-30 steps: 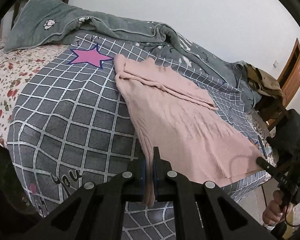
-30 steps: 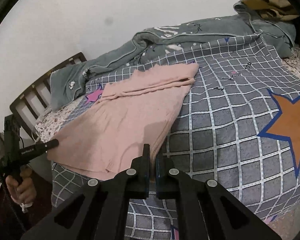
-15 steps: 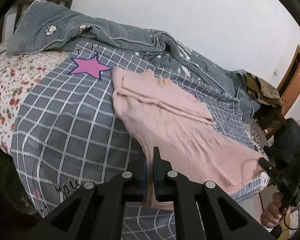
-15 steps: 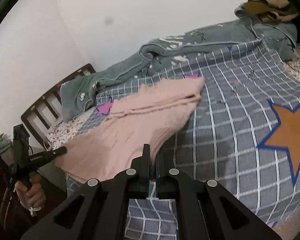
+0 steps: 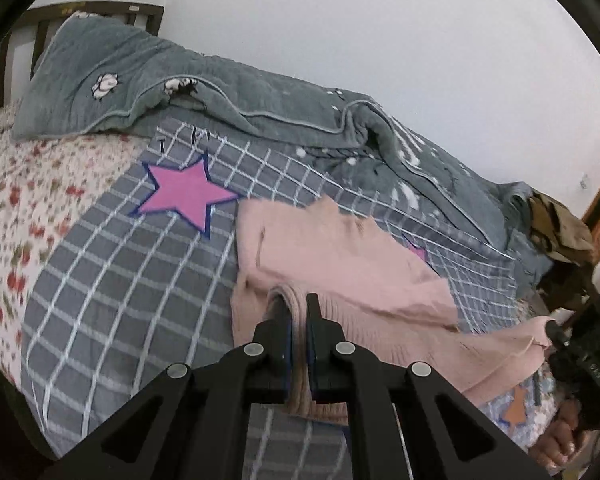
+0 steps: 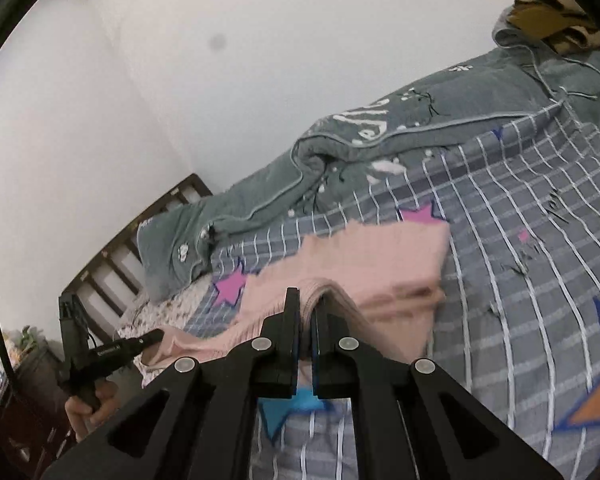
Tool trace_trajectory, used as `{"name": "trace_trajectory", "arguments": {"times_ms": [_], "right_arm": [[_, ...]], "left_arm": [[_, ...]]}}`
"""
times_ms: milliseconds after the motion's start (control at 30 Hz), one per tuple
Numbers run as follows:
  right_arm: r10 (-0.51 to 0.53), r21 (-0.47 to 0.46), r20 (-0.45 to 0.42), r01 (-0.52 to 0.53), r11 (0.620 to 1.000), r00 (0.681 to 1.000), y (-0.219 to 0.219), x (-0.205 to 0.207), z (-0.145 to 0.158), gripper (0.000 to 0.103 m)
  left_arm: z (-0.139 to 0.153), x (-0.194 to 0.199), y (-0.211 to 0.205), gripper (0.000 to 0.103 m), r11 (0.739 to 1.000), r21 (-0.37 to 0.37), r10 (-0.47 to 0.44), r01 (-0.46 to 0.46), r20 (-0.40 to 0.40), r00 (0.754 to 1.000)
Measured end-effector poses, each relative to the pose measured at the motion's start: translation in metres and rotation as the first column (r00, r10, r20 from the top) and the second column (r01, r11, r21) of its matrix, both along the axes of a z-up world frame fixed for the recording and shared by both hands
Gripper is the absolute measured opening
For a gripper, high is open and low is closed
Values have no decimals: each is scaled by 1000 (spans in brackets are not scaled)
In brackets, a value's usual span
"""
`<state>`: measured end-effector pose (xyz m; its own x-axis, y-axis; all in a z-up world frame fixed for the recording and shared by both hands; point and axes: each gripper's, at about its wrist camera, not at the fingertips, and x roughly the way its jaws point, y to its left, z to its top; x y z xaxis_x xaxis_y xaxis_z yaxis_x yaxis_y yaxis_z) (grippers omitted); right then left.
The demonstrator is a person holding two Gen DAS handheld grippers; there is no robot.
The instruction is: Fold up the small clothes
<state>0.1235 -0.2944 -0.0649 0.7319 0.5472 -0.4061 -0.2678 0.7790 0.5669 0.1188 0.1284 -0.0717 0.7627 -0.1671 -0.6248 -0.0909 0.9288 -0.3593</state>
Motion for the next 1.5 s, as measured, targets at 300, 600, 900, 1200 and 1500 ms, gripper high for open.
{"name": "trace_trajectory", "arguments": {"times_ms": [300,600,900,1200,1500], "right_arm": [[-34,27,-50,35,999,998,8,85,-20,5],[-42,-8,-99,41,999,994,15,149,-47,5],[-98,-85,-201,82,993,975,11,212,-89,18],[-102,-173,-217,65,983,971,12,234,-112,35],[-102,-299,-271,17,954,957,25,242,-140,35]], "left_arm": [[-20,84,-8,7,997,73,11,-10,-19,1000],[-43,148,-9,8,998,68,-1,4,-42,999],[-70,212,0,13,999,-29,-33,30,-128,991],[-68,224,6,63,999,49,18,-15,-65,998],[-92,235,-20,60,982,169,-61,82,-130,990]]}}
